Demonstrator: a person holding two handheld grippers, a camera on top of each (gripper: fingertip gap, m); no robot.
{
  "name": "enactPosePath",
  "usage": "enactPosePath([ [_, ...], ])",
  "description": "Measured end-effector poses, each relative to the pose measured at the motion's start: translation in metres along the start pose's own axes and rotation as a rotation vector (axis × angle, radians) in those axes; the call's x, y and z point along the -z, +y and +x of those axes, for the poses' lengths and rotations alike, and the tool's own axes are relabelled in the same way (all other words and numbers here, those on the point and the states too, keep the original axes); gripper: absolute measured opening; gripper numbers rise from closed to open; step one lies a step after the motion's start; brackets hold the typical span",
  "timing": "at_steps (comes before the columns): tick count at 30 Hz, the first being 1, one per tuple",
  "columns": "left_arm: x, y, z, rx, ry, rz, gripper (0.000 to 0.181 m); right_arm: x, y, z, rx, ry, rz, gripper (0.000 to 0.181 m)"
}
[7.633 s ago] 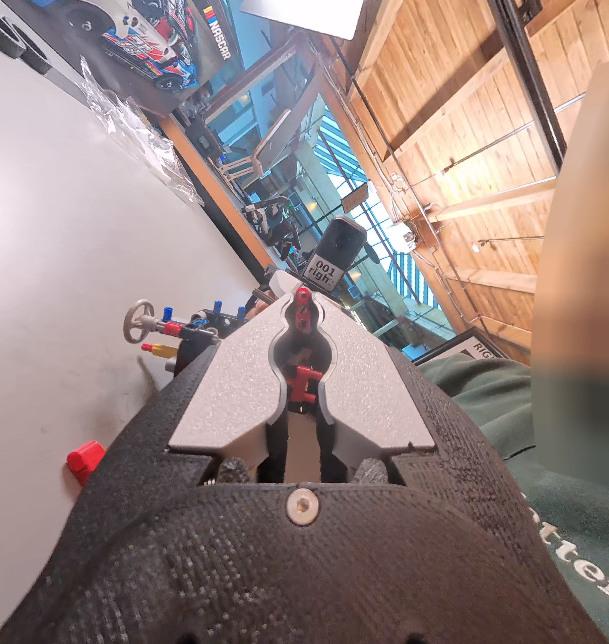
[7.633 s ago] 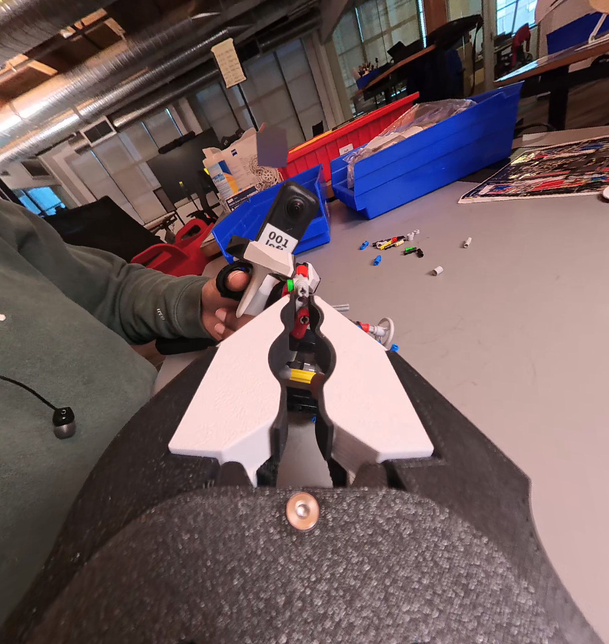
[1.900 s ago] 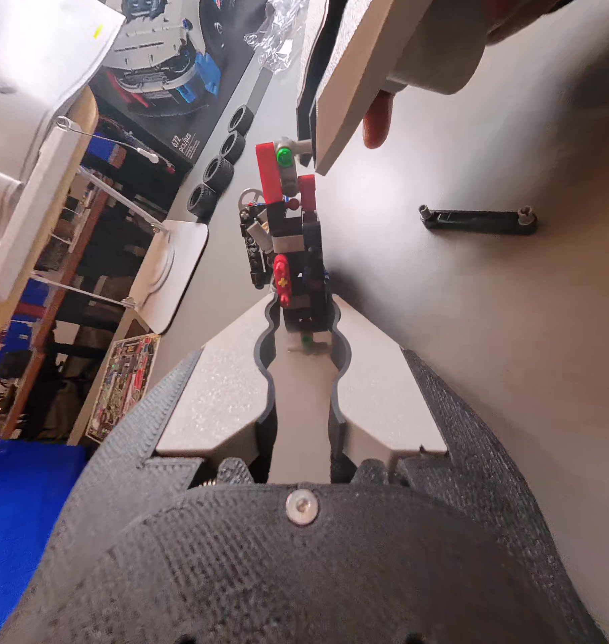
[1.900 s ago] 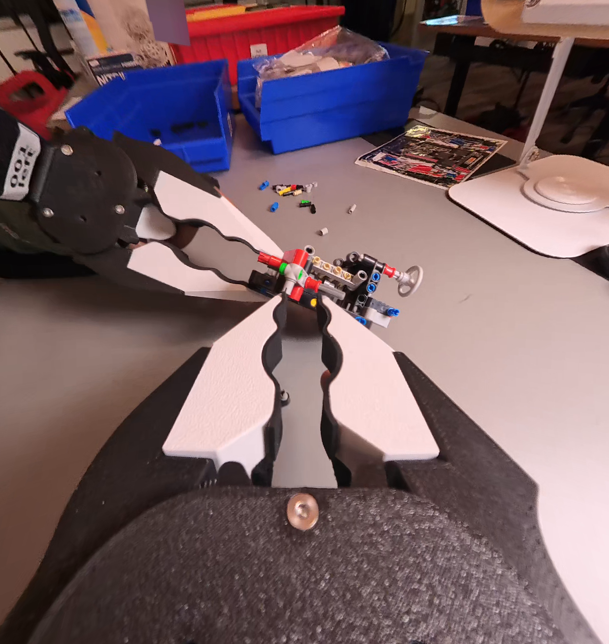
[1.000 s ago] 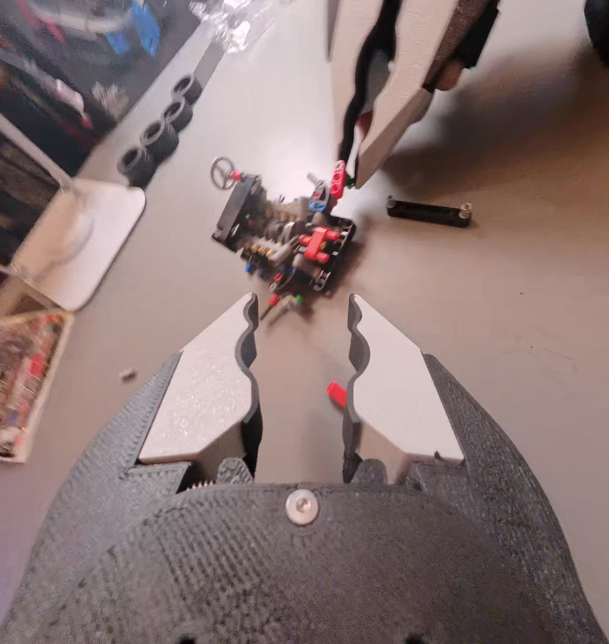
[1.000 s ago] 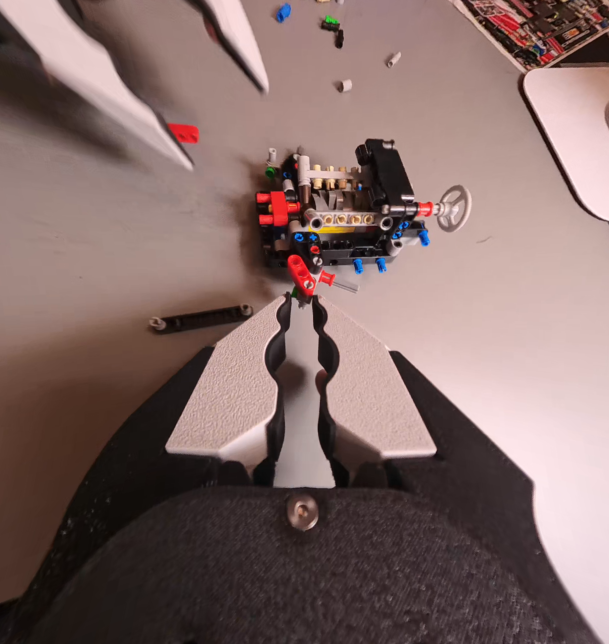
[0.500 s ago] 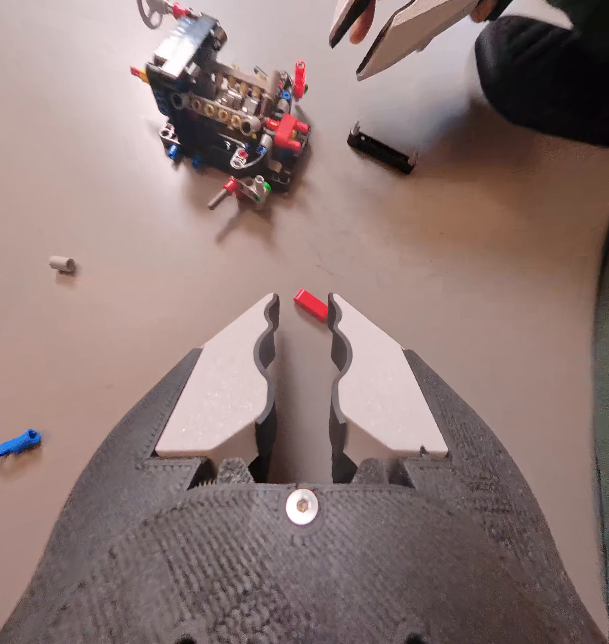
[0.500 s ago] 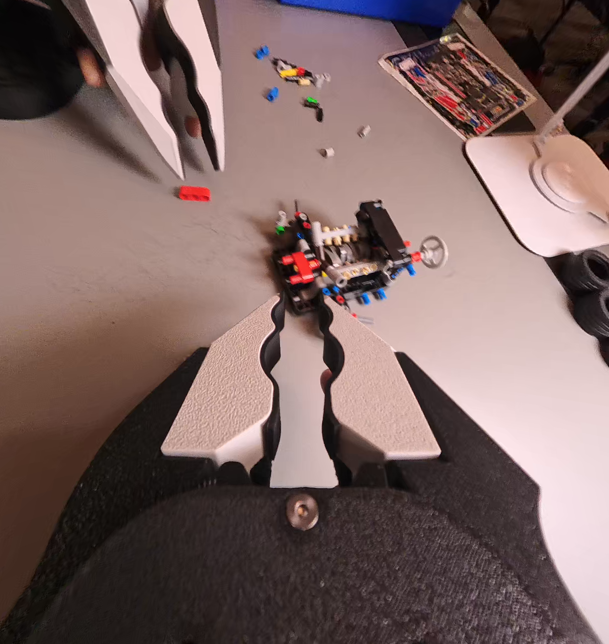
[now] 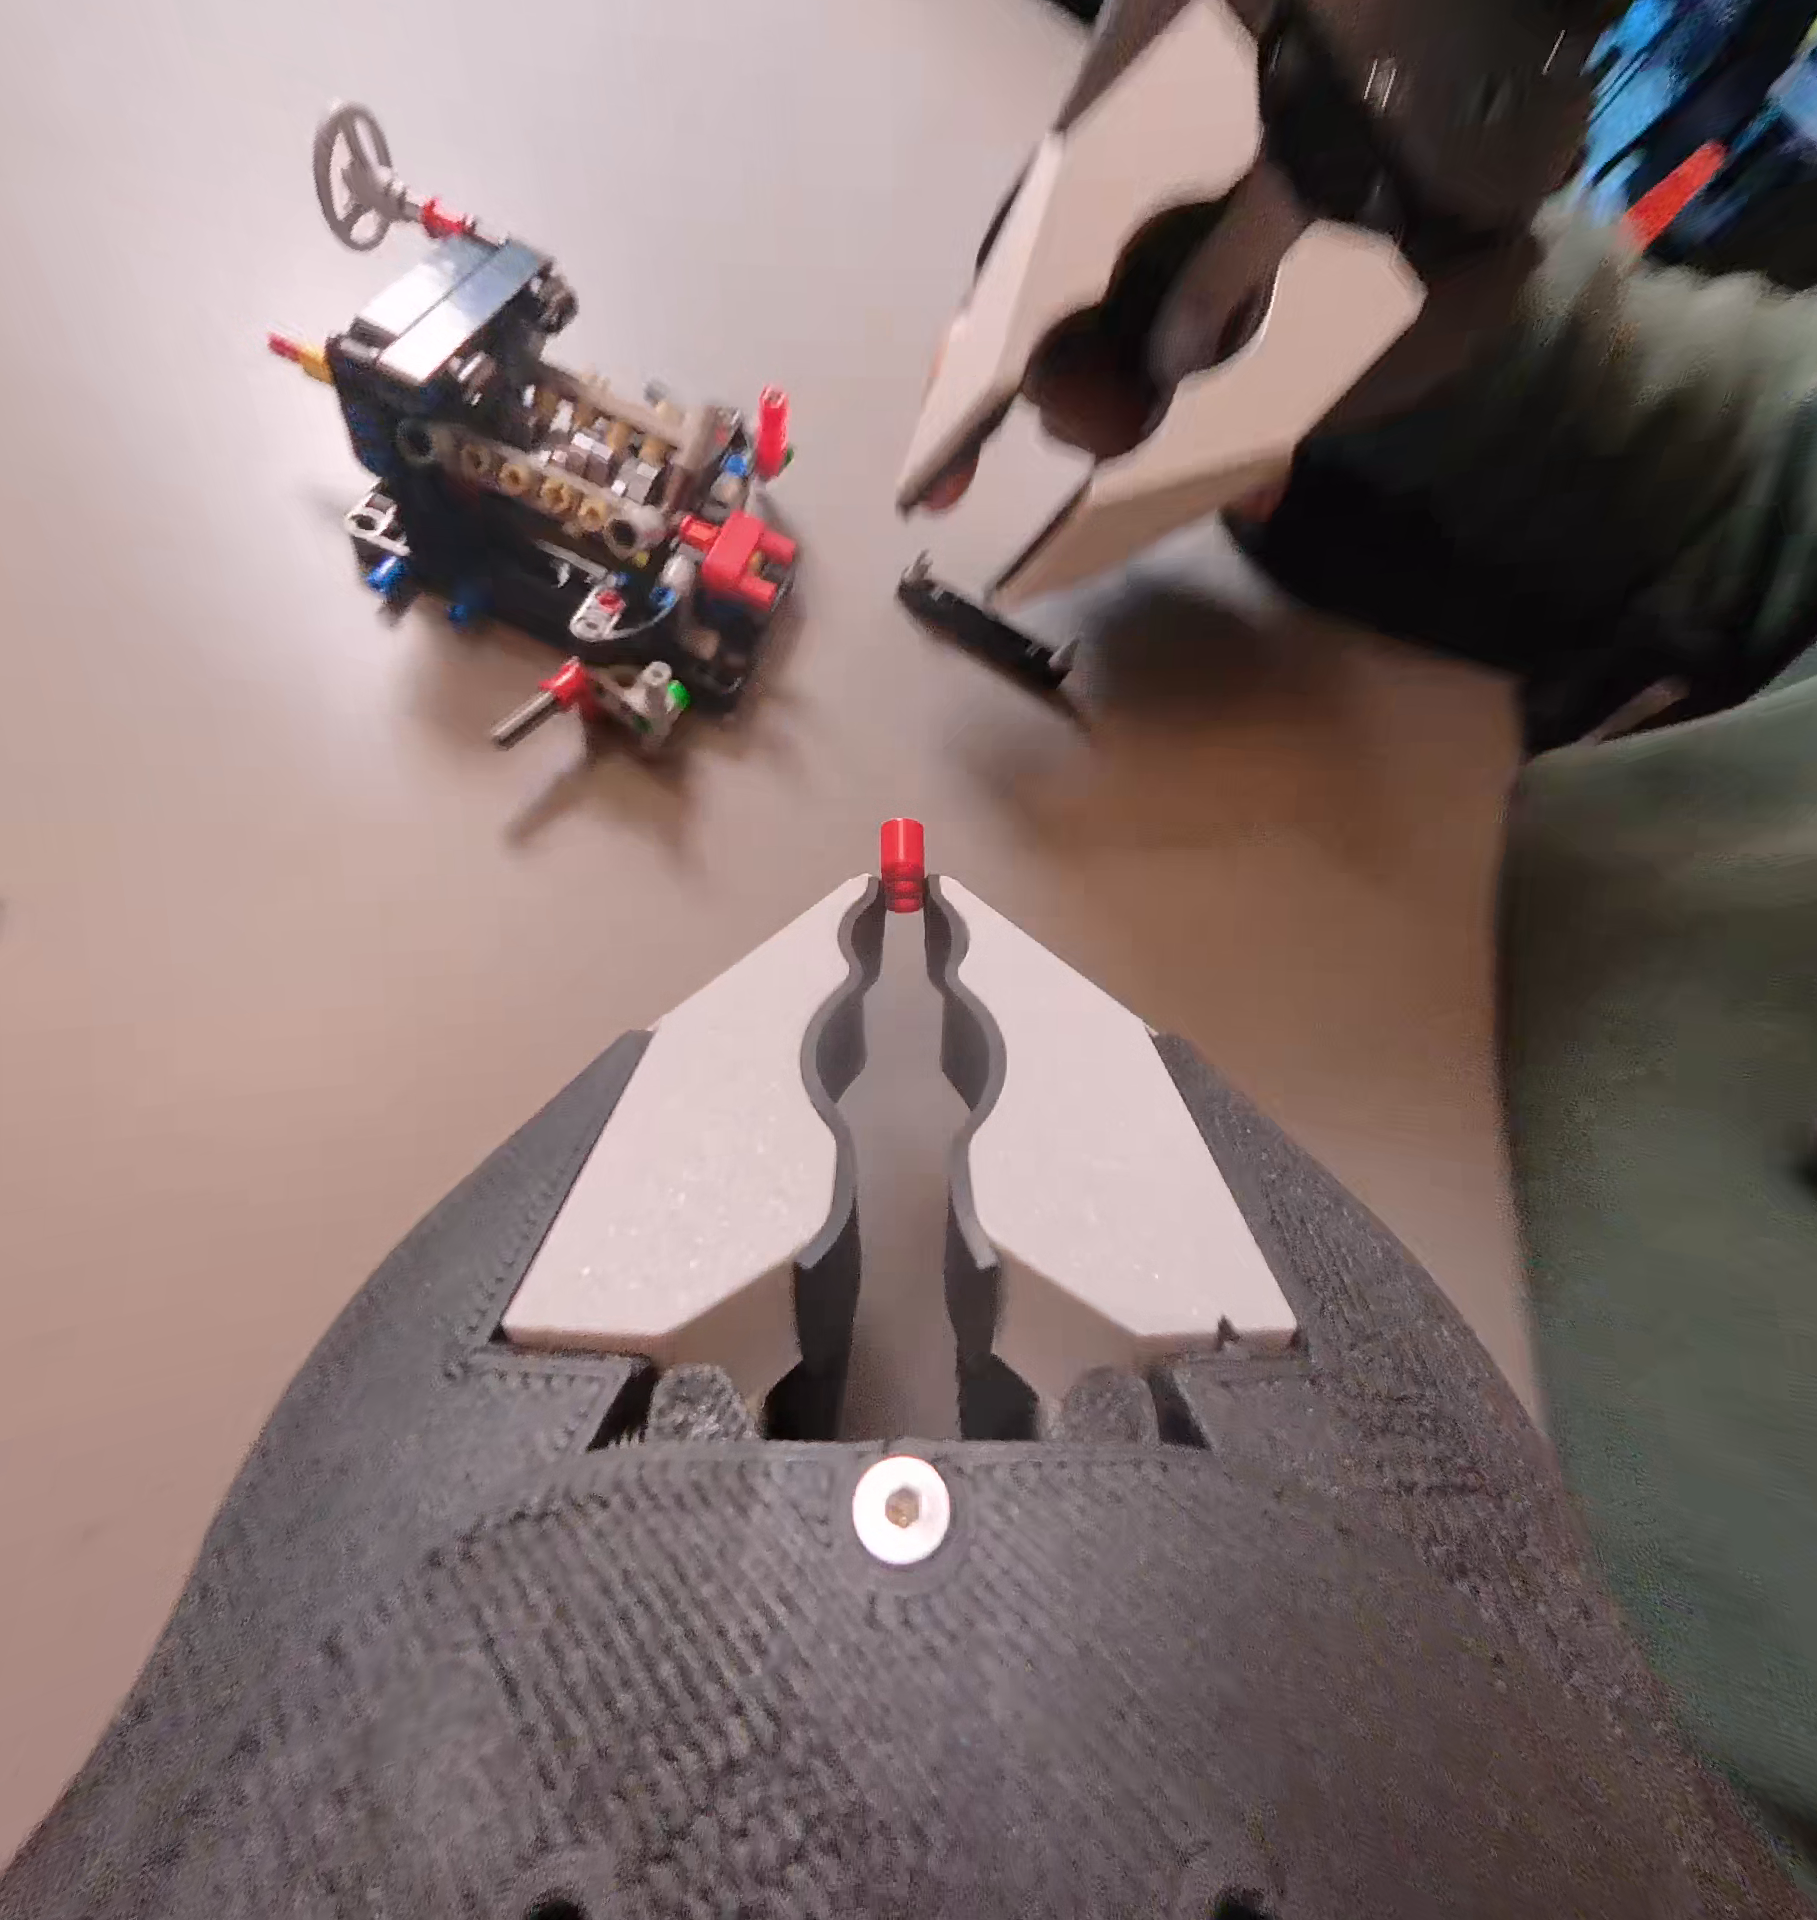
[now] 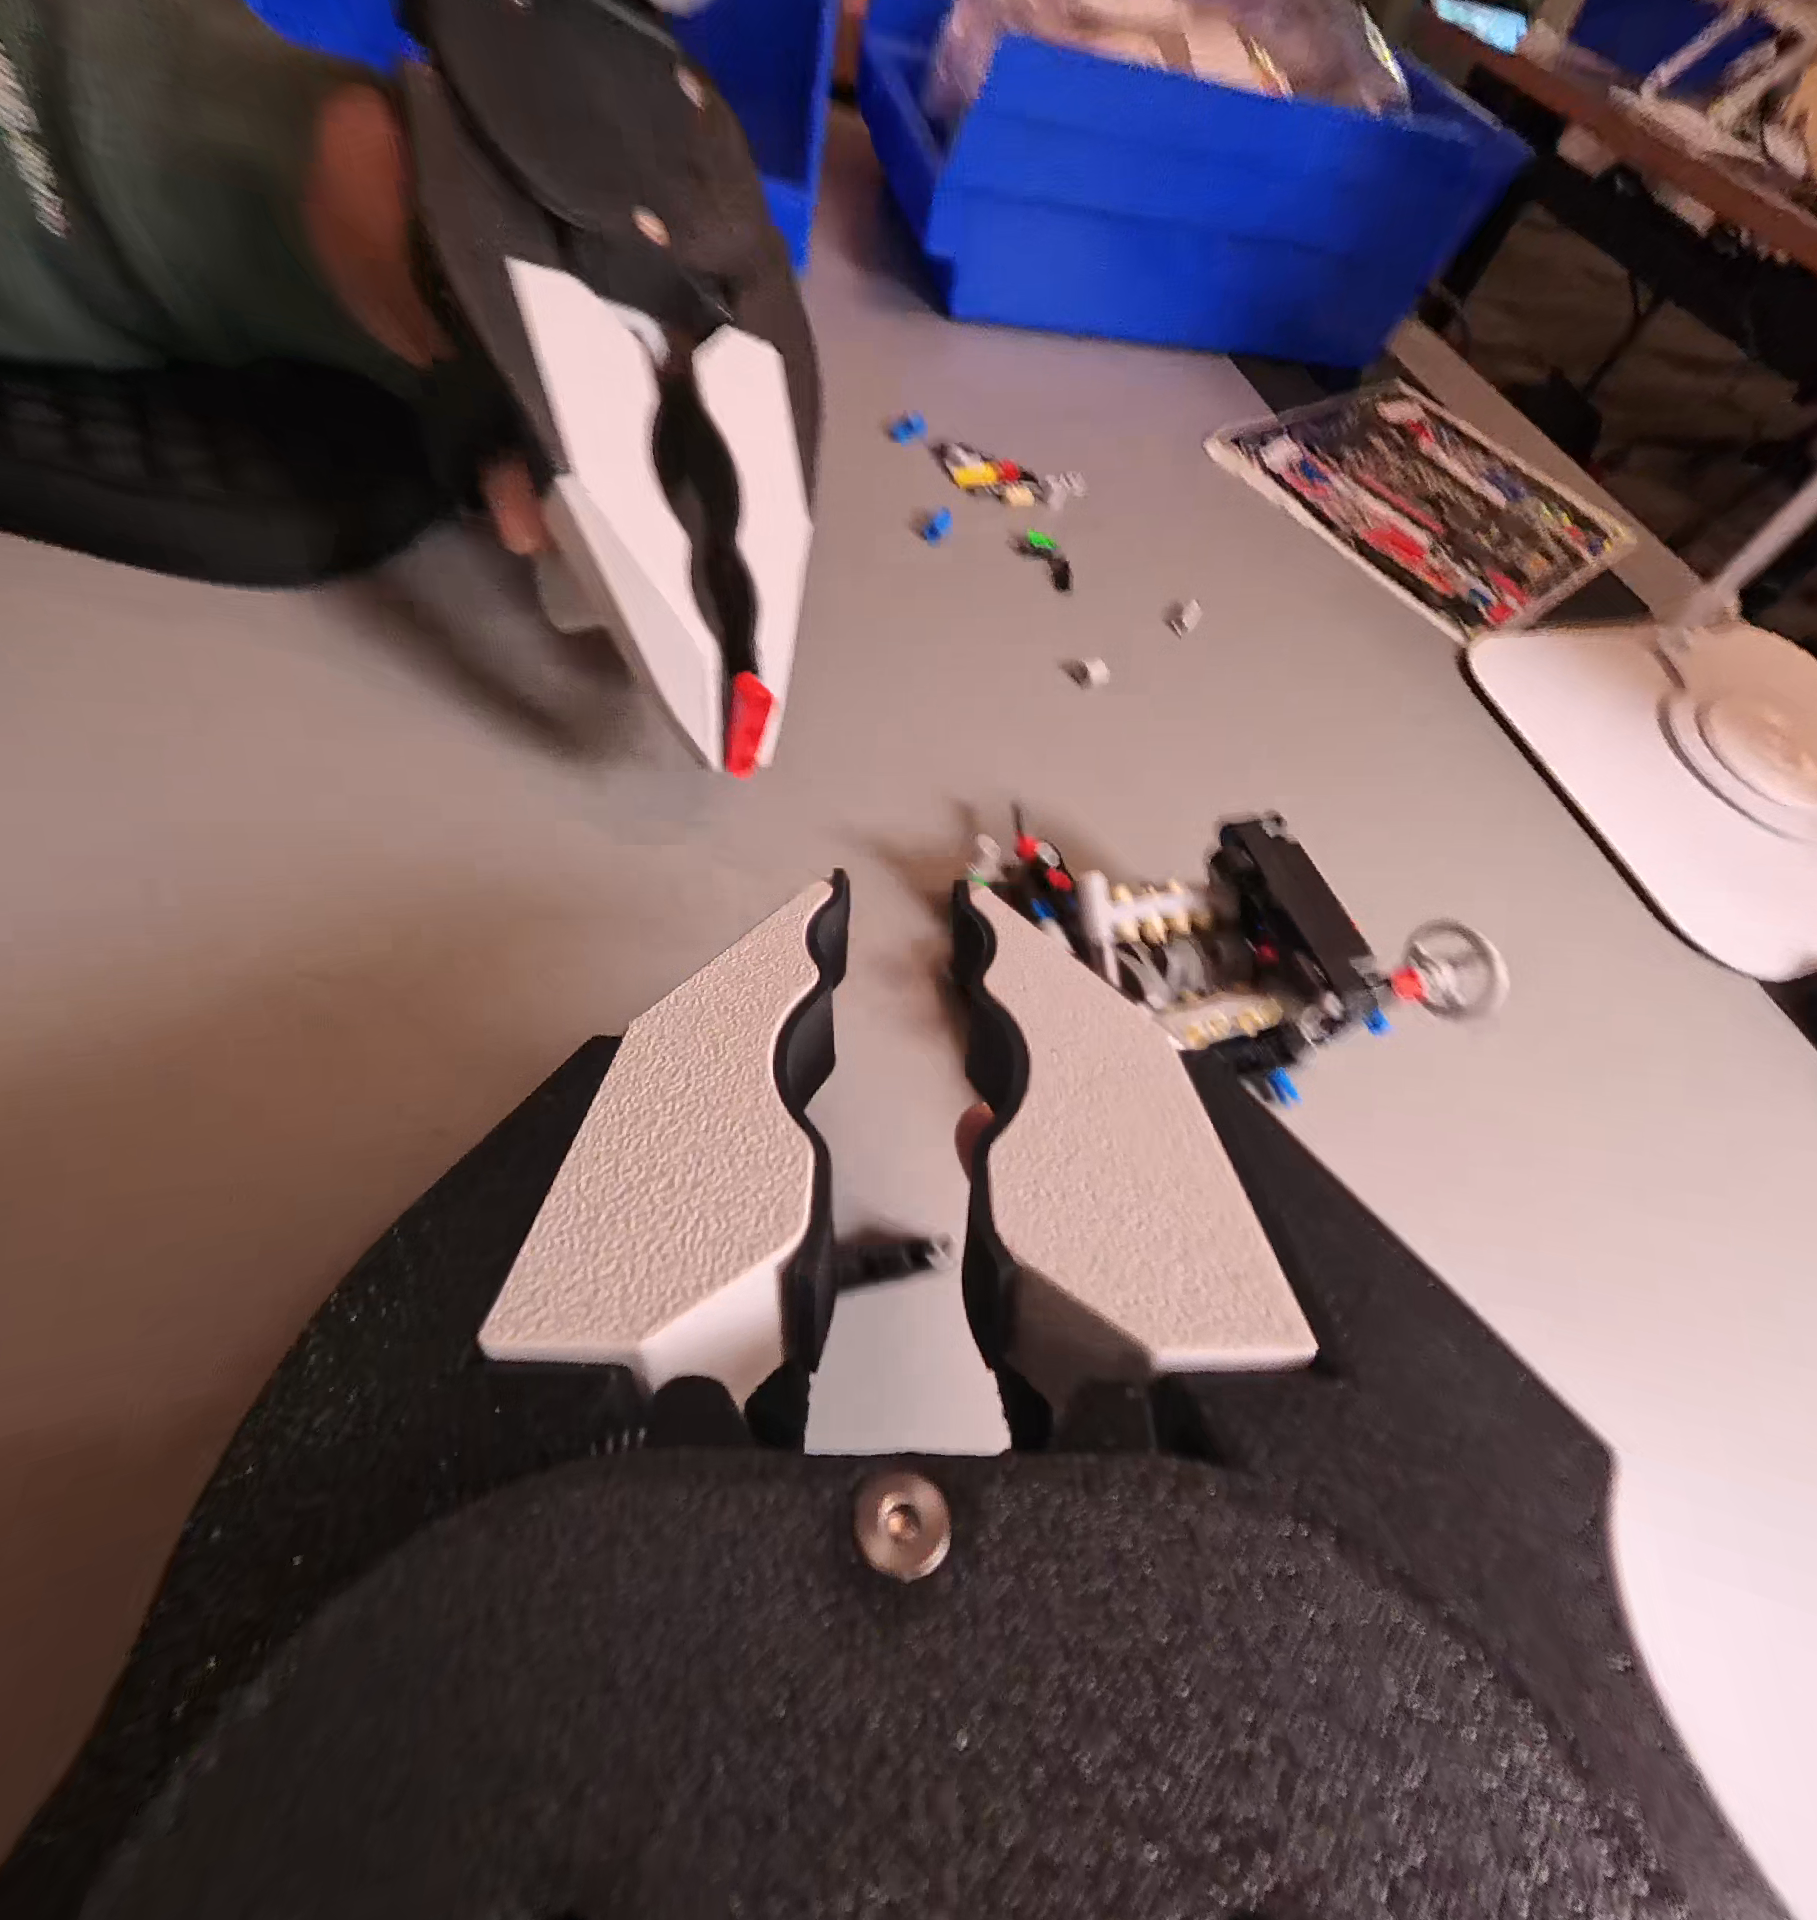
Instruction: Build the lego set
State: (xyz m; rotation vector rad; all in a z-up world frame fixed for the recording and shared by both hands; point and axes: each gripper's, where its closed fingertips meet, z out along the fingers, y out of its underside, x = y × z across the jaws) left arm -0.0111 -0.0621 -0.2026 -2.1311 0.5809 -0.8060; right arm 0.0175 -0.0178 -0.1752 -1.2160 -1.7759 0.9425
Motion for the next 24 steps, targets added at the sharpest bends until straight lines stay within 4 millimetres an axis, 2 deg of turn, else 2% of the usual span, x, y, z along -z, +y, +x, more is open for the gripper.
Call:
enactPosePath([
  [1,0.000,-0.005,0.005,0.032,0.038,0.034,0.005,-0.004,-0.007,-0.009,0.007,-0.024,0.028,0.019],
  [4,-0.003,-0.012,0.013,0.031,0.075,0.075,0.005,-0.014,-0.021,-0.030,-0.056,-0.097,0.060,0.018],
  [8,-0.009,-0.013,0.017,-0.068,0.016,0.069,0.005,-0.017,-0.032,-0.037,-0.173,-0.142,0.094,0.020],
  [12,-0.013,-0.011,0.026,-0.137,0.010,0.038,0.005,-0.022,-0.031,-0.040,-0.238,-0.179,0.073,0.019],
  [14,-0.013,-0.010,0.028,-0.148,0.016,0.033,0.005,-0.023,-0.029,-0.045,-0.224,-0.206,0.060,0.001],
  [22,0.000,-0.024,0.033,-0.115,0.071,0.118,0.005,0.005,-0.034,-0.038,-0.282,-0.311,0.185,0.000],
  [24,-0.001,-0.023,0.034,-0.122,0.070,0.106,0.005,0.007,-0.038,-0.038,-0.262,-0.313,0.200,0.013],
])
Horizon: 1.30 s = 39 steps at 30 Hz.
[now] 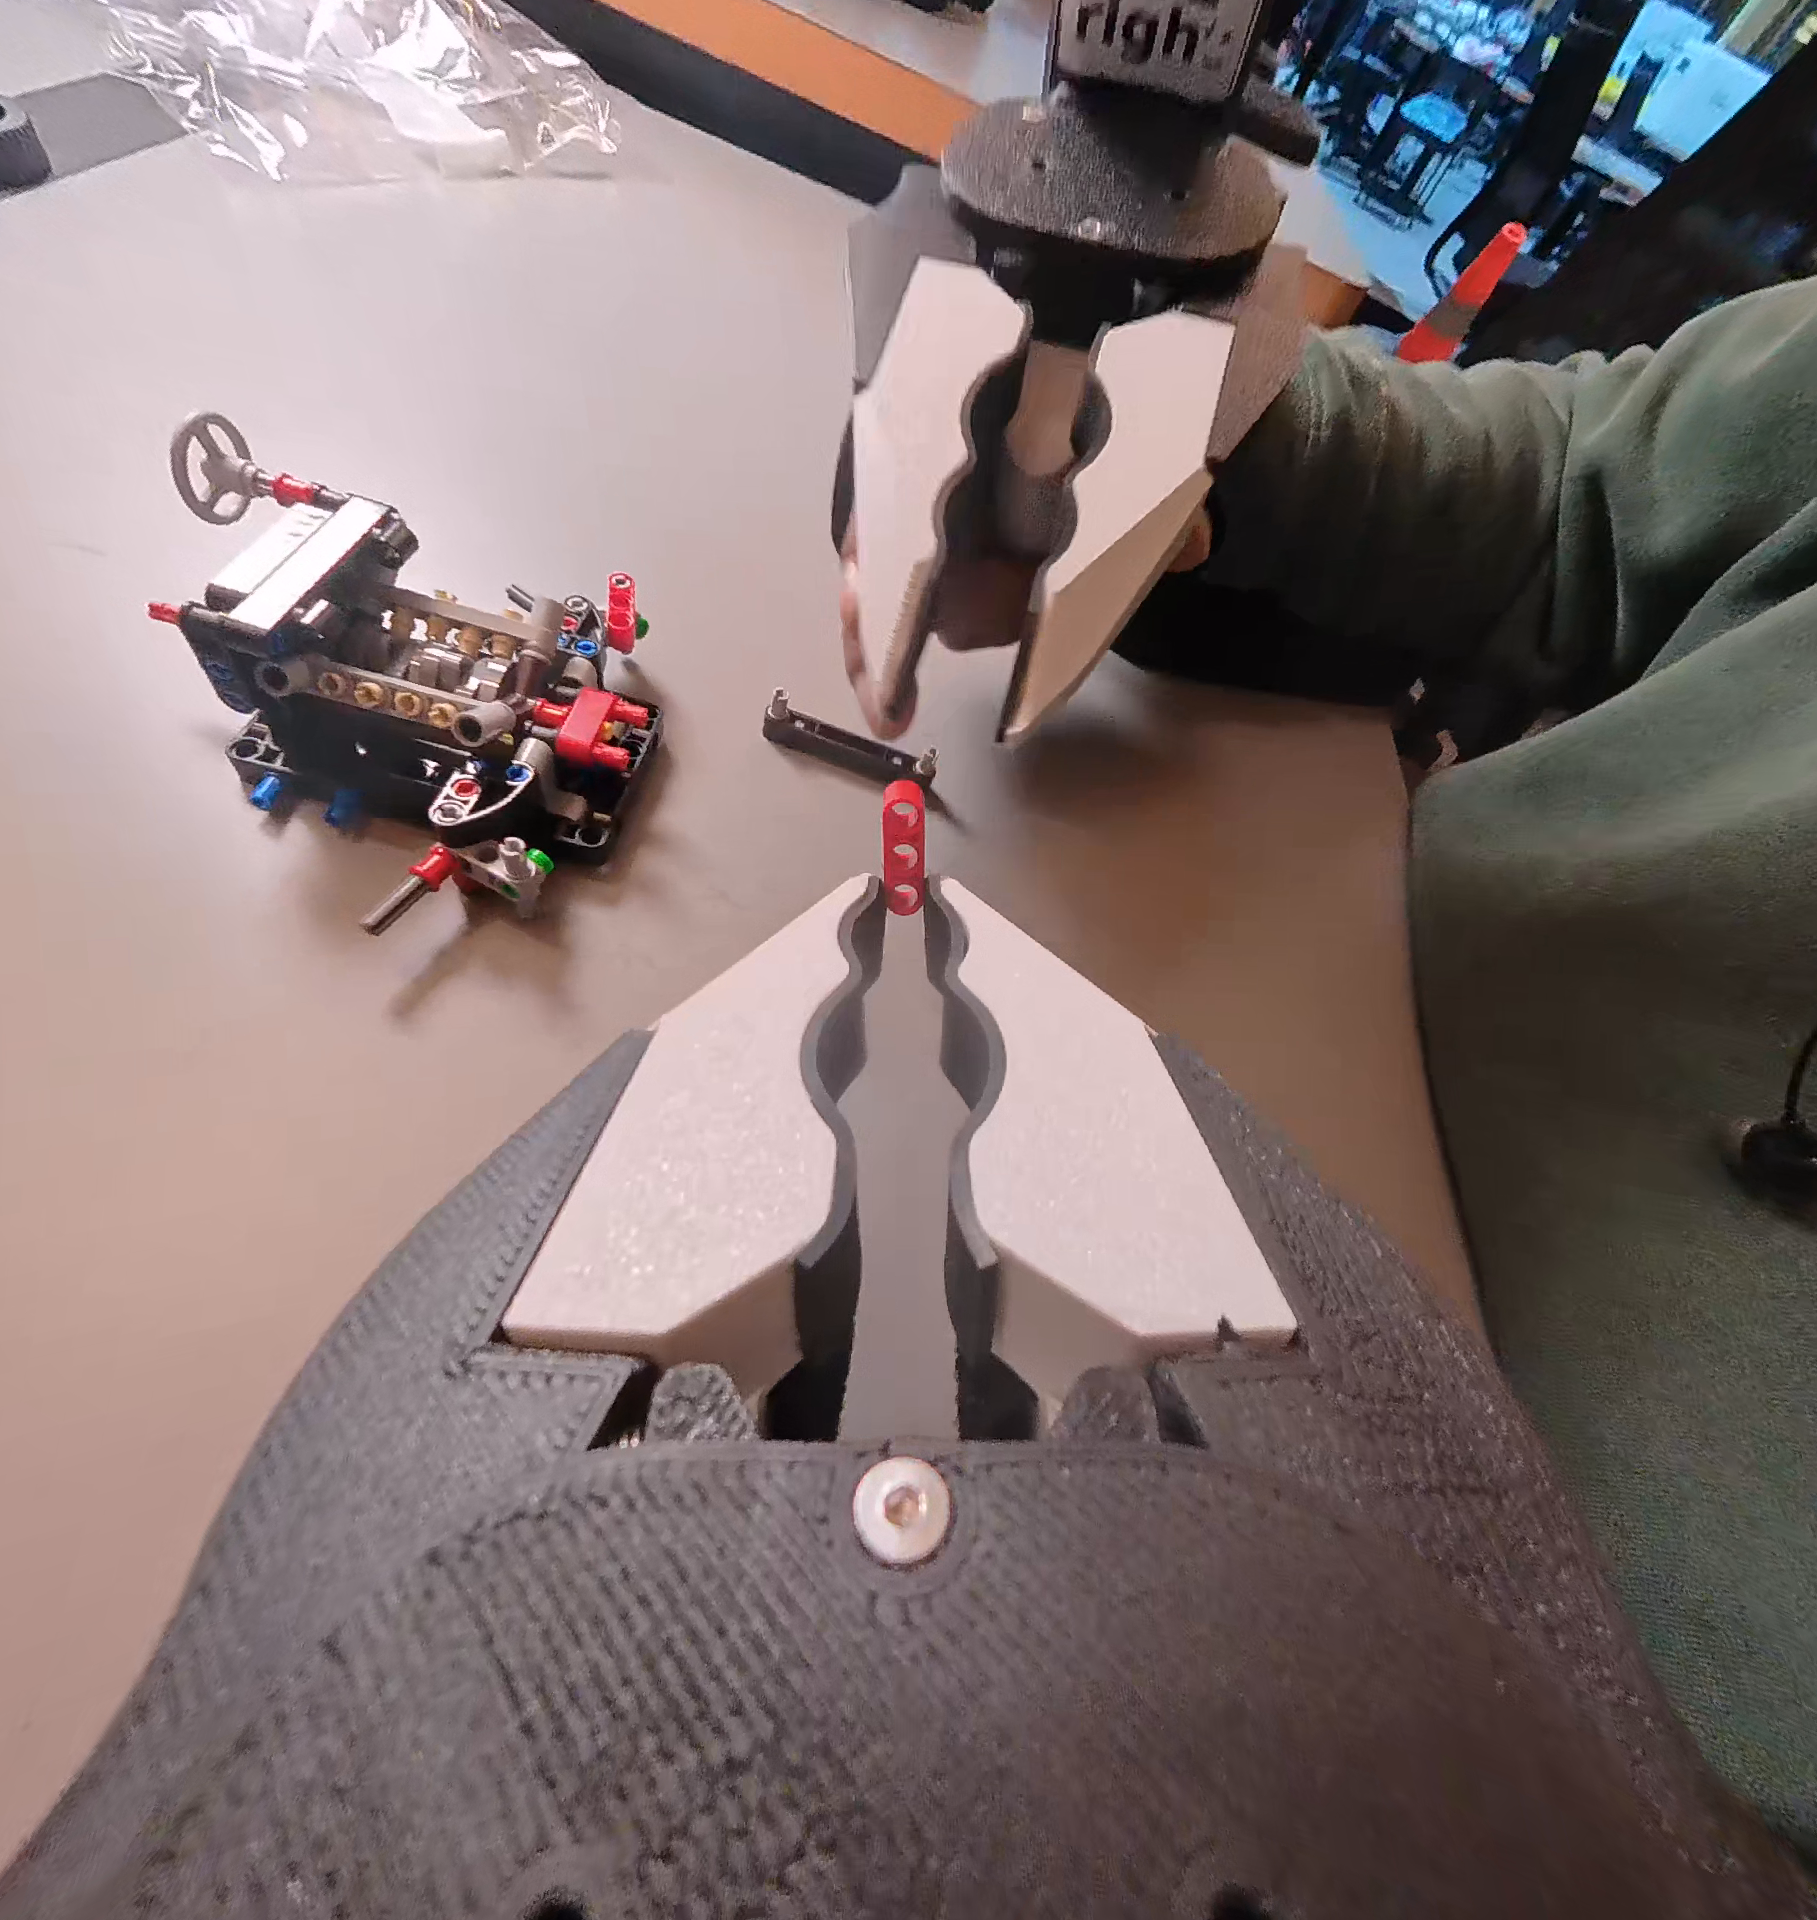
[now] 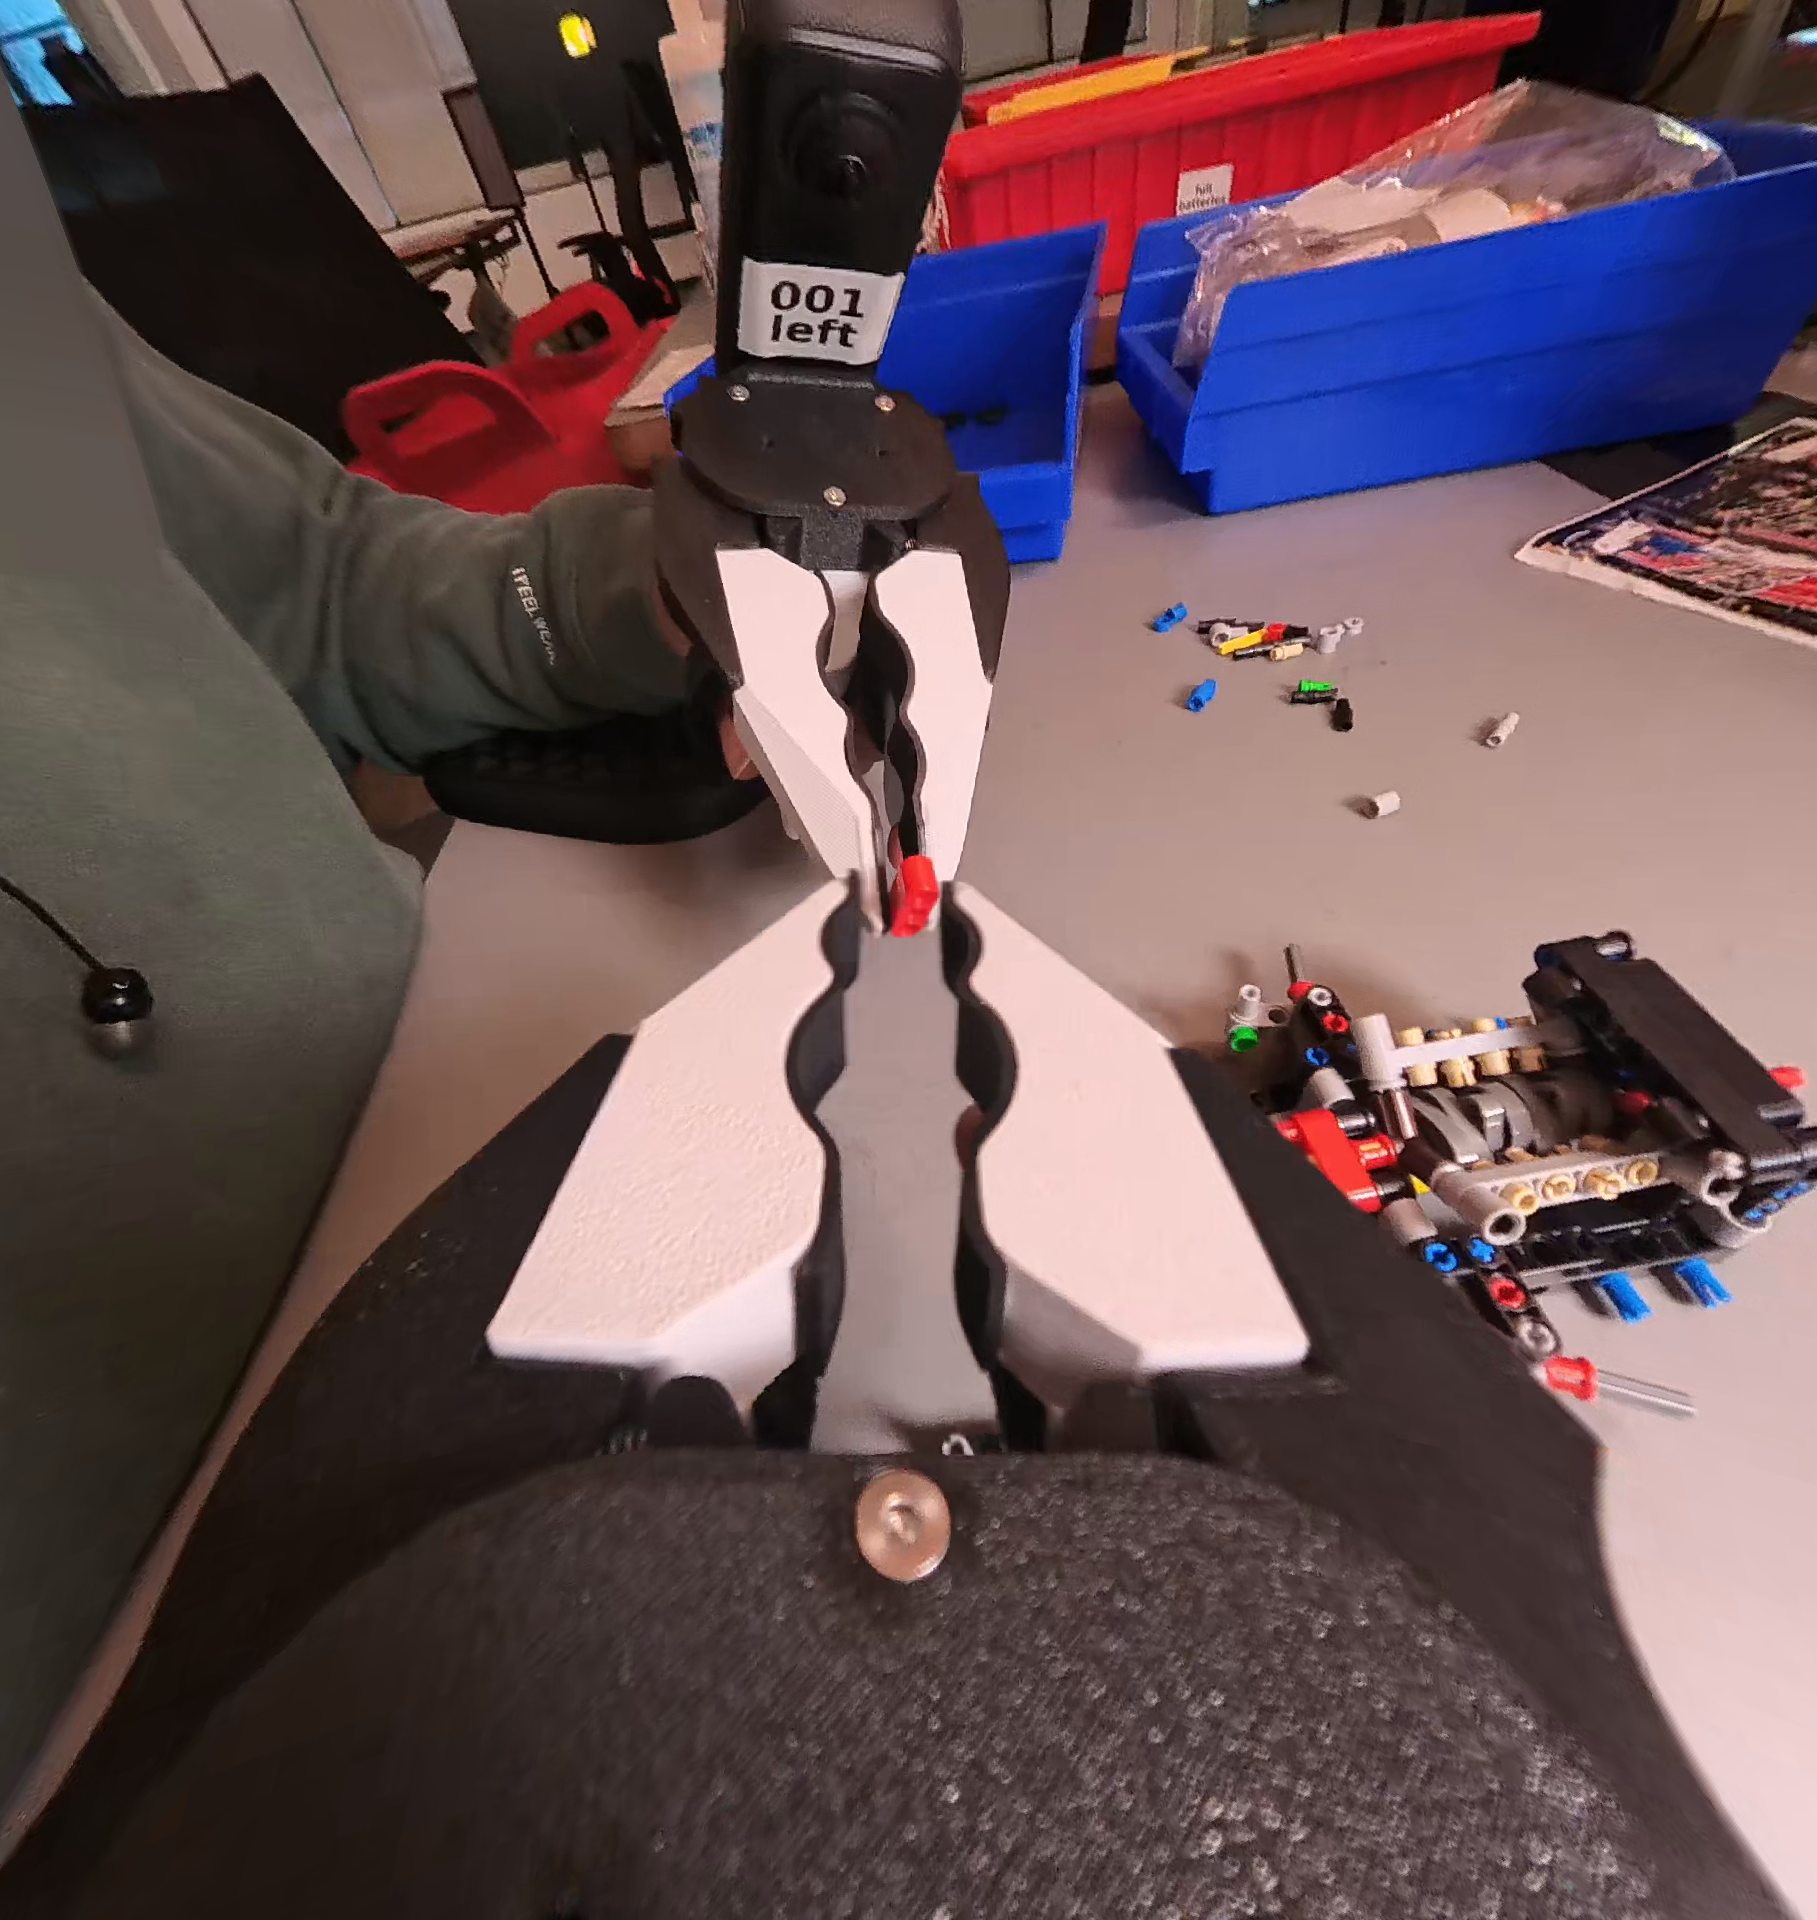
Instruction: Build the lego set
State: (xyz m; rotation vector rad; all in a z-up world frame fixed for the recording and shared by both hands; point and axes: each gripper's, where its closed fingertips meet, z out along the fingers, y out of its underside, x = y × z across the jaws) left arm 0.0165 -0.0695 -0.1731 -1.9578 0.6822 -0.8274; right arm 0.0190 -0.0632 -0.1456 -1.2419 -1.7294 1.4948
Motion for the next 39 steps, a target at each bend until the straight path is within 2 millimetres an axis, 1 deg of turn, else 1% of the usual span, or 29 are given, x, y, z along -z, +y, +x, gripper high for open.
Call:
enactPosePath([
  [1,-0.001,0.002,0.001,-0.011,-0.002,-0.016,0.005,-0.001,-0.001,0.001,0.014,0.008,-0.011,0.022],
  [3,-0.005,0.005,0.005,-0.029,0.007,-0.037,0.005,-0.007,0.004,0.002,0.058,0.029,-0.060,0.025],
  [4,-0.006,0.006,0.006,-0.033,0.011,-0.041,0.005,-0.011,0.009,0.000,0.076,0.024,-0.089,0.021],
  [5,-0.006,0.006,0.006,-0.037,0.007,-0.044,0.005,-0.014,0.016,-0.003,0.094,0.016,-0.128,0.008],
  [7,-0.005,0.004,0.006,-0.039,0.009,-0.030,0.005,-0.014,0.018,-0.004,0.125,0.008,-0.133,0.007],
  [10,0.001,-0.011,0.009,-0.032,0.030,0.062,0.005,-0.007,0.006,-0.005,0.067,-0.033,-0.047,0.006],
  [15,0.015,-0.037,0.013,-0.019,0.060,0.242,0.007,0.000,-0.021,-0.006,0.025,-0.042,0.160,0.006],
  [17,0.018,-0.041,0.014,-0.005,0.074,0.276,0.014,0.002,-0.029,-0.009,0.014,-0.053,0.218,0.006],
  [19,0.020,-0.045,0.018,-0.006,0.090,0.303,0.010,0.002,-0.035,-0.010,0.013,-0.051,0.257,0.006],
  [20,0.020,-0.046,0.019,-0.007,0.093,0.307,0.006,0.001,-0.033,-0.011,0.024,-0.047,0.244,0.006],
  [24,0.018,-0.040,0.021,-0.024,0.100,0.250,0.005,-0.001,-0.026,-0.013,0.041,-0.061,0.201,0.006],
  [27,0.009,-0.024,0.020,-0.073,0.076,0.135,0.005,-0.003,-0.009,-0.013,0.122,-0.054,0.055,0.007],
  [30,0.001,-0.010,0.020,-0.120,0.050,0.039,0.005,-0.007,0.006,-0.013,0.184,-0.040,-0.077,0.016],
  [31,-0.002,-0.007,0.020,-0.129,0.040,0.017,0.005,-0.008,0.009,-0.015,0.203,-0.049,-0.113,0.015],
  [33,-0.005,-0.001,0.019,-0.141,0.028,-0.015,0.005,-0.011,0.016,-0.016,0.249,-0.038,-0.172,0.007],
  [39,-0.008,0.005,0.017,-0.161,0.013,-0.056,0.005,-0.012,0.027,-0.015,0.297,-0.023,-0.251,0.007],
])
